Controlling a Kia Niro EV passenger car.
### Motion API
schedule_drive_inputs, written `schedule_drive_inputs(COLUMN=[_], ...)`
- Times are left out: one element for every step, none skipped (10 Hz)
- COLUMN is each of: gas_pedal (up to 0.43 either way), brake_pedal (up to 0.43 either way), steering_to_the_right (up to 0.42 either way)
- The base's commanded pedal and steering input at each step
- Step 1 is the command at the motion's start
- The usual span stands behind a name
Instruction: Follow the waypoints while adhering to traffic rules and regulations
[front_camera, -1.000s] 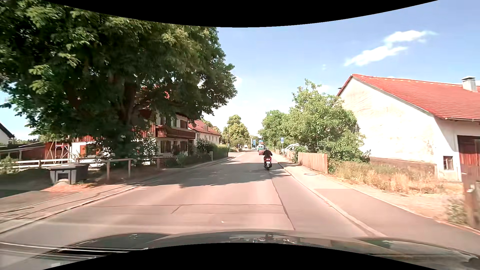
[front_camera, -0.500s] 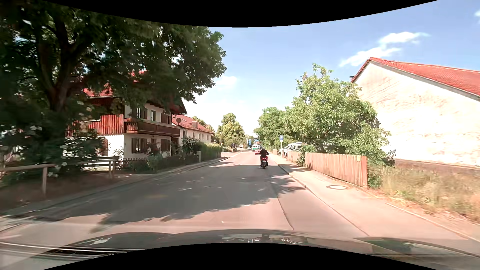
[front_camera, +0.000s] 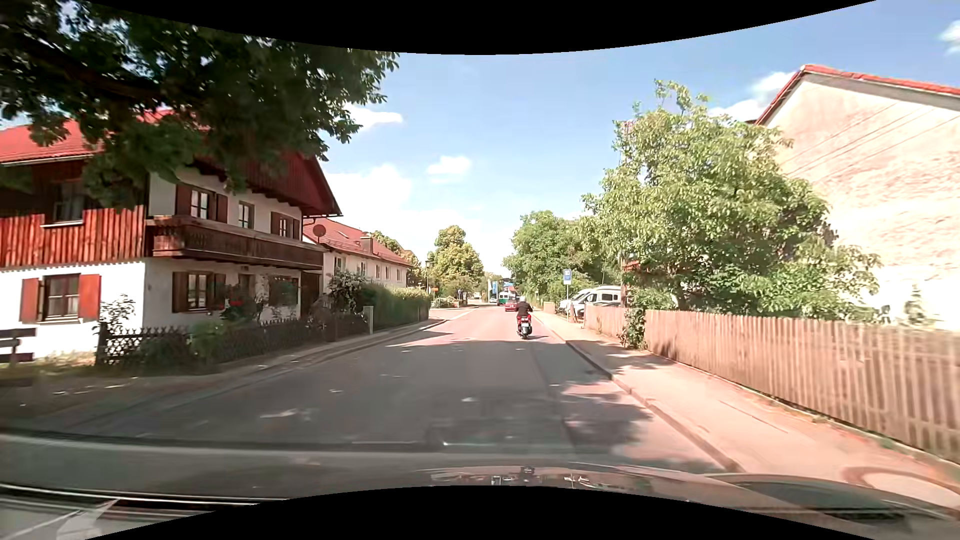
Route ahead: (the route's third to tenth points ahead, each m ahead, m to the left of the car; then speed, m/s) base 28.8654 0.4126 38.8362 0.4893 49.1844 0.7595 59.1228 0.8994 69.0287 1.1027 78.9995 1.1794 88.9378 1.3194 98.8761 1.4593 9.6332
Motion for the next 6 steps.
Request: schedule_drive_inputs(gas_pedal=[0.209, 0.209, 0.209, 0.209, 0.209, 0.209], brake_pedal=[0.006, 0.012, 0.006, 0.006, 0.012, 0.006], steering_to_the_right=[0.006, 0.005, 0.005, 0.005, 0.005, 0.004])
